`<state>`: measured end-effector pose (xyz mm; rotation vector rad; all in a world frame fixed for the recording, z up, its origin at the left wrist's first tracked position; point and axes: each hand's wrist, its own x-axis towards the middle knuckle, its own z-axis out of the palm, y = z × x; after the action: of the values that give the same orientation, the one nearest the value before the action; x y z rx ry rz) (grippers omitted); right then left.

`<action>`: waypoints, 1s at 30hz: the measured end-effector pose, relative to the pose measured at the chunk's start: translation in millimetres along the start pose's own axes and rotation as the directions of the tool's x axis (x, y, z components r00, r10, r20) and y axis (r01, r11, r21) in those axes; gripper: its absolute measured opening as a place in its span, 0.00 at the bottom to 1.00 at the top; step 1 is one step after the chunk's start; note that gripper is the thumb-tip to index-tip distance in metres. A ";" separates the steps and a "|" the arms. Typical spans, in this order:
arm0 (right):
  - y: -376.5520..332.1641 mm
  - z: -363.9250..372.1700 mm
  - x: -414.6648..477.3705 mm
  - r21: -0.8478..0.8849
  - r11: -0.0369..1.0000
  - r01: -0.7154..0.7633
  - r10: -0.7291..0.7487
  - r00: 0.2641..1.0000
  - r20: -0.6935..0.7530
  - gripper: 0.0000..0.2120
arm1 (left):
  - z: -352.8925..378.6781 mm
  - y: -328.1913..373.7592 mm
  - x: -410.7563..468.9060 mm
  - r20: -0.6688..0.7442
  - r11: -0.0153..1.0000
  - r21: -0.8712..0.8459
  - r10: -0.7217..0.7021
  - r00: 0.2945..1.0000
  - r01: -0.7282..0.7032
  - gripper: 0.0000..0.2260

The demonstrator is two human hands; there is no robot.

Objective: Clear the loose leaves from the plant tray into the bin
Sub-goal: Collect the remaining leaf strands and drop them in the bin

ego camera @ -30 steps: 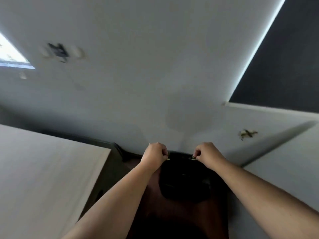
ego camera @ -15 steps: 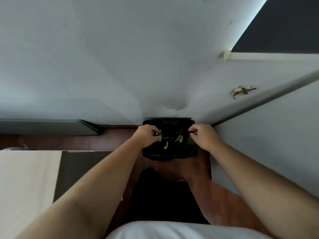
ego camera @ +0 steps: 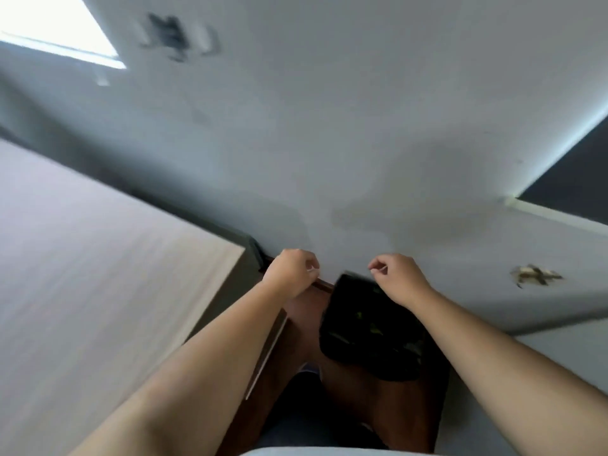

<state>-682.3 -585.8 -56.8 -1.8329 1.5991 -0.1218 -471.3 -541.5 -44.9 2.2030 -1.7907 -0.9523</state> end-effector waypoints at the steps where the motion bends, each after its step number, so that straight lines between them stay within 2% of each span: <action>1: -19.6 6.4 -1.5 -0.017 0.998 0.057 -0.056 0.998 0.023 0.08 | -12.4 -13.2 -18.7 -0.065 0.999 -0.009 -0.036 0.997 0.036 0.08; 4: -85.9 28.6 -13.0 -0.058 0.970 0.236 -0.229 0.968 0.106 0.07 | -47.8 -59.2 -81.1 -0.230 0.986 -0.020 -0.164 0.959 0.163 0.08; 7: -163.1 55.7 -34.2 -0.101 0.896 0.433 -0.410 0.892 0.192 0.07 | -82.6 -115.7 -156.4 -0.369 0.935 -0.096 -0.353 0.860 0.343 0.07; 11: -258.9 104.1 -84.9 -0.089 0.747 0.658 -0.604 0.729 0.320 0.07 | -107.1 -190.2 -275.2 -0.482 0.776 -0.282 -0.623 0.616 0.565 0.07; 15: -323.1 159.7 -134.6 -0.073 0.632 0.772 -0.671 0.592 0.447 0.08 | -105.5 -247.0 -368.4 -0.521 0.639 -0.411 -0.750 0.408 0.650 0.07; 18: -364.2 199.2 -170.2 -0.069 0.555 0.829 -0.692 0.506 0.514 0.09 | -103.1 -290.1 -417.0 -0.524 0.576 -0.484 -0.794 0.308 0.659 0.06; 20: -391.9 229.5 -189.2 -0.076 0.515 0.854 -0.714 0.477 0.512 0.08 | -103.5 -325.0 -440.6 -0.532 0.559 -0.531 -0.805 0.264 0.636 0.05; 22: -417.5 255.8 -203.4 -0.078 0.492 0.867 -0.729 0.460 0.507 0.08 | -108.1 -355.5 -456.1 -0.542 0.565 -0.546 -0.801 0.254 0.619 0.05; 24: -444.3 282.7 -216.2 -0.091 0.456 0.885 -0.738 0.433 0.518 0.07 | -116.8 -385.8 -467.1 -0.527 0.569 -0.537 -0.803 0.279 0.623 0.06; 28: -489.7 330.5 -231.2 -0.172 0.281 0.944 -0.770 0.329 0.547 0.08 | -132.5 -436.9 -471.2 -0.446 0.572 -0.471 -0.811 0.379 0.672 0.09; 30: -509.4 355.7 -234.7 -0.182 0.263 0.947 -0.769 0.320 0.553 0.09 | -136.1 -457.5 -465.8 -0.370 0.578 -0.415 -0.813 0.451 0.702 0.15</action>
<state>-136.0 -219.9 36.7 -2.7776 0.0975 0.1459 -57.7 -21.8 15.8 2.7659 -0.3538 -0.4629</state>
